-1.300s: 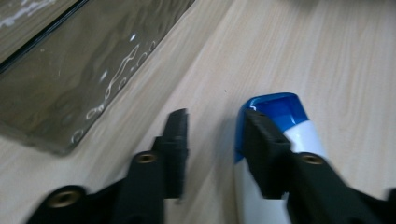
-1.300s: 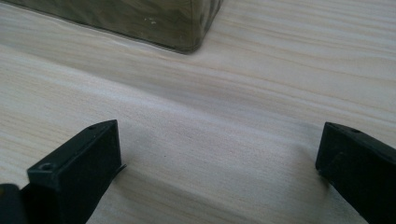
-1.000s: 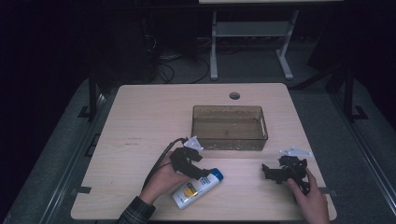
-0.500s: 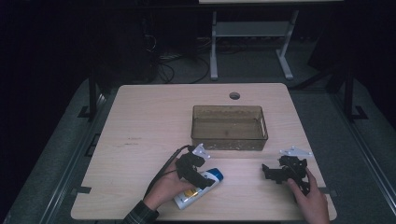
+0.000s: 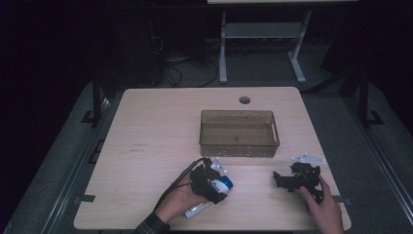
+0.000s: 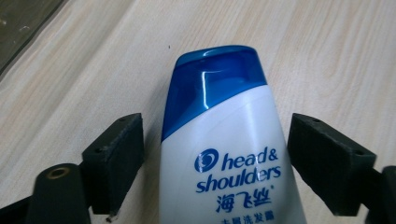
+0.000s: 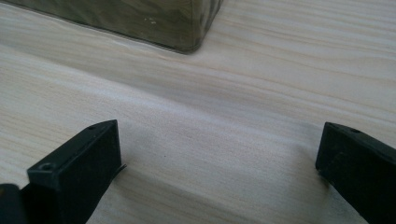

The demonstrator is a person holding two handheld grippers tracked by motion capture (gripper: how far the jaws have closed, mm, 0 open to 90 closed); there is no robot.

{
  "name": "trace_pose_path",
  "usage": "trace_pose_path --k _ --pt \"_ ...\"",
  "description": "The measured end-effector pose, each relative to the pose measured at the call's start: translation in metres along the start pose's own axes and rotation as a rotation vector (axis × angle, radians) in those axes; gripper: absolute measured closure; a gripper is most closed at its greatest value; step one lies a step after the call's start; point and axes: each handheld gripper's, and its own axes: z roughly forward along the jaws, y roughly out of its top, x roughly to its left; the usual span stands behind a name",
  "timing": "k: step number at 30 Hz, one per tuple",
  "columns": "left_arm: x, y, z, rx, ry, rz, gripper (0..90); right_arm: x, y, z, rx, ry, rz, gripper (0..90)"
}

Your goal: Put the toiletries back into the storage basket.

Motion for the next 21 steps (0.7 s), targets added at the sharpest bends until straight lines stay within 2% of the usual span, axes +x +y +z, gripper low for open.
trace_pose_path --k 8,12,21 --pt "-0.0026 0.0008 0.0011 0.017 0.028 0.033 24.4 0.0000 0.0000 0.0000 0.000 0.000 0.000 0.0" --pt "-0.0028 0.0004 -0.0003 0.008 0.021 0.036 31.9 -0.0001 0.0000 0.0000 0.000 0.000 -0.001 0.0" --pt "-0.0019 -0.0001 -0.0010 0.003 0.010 0.037 33.3 0.0000 0.0000 0.0000 0.000 0.000 0.000 0.0"
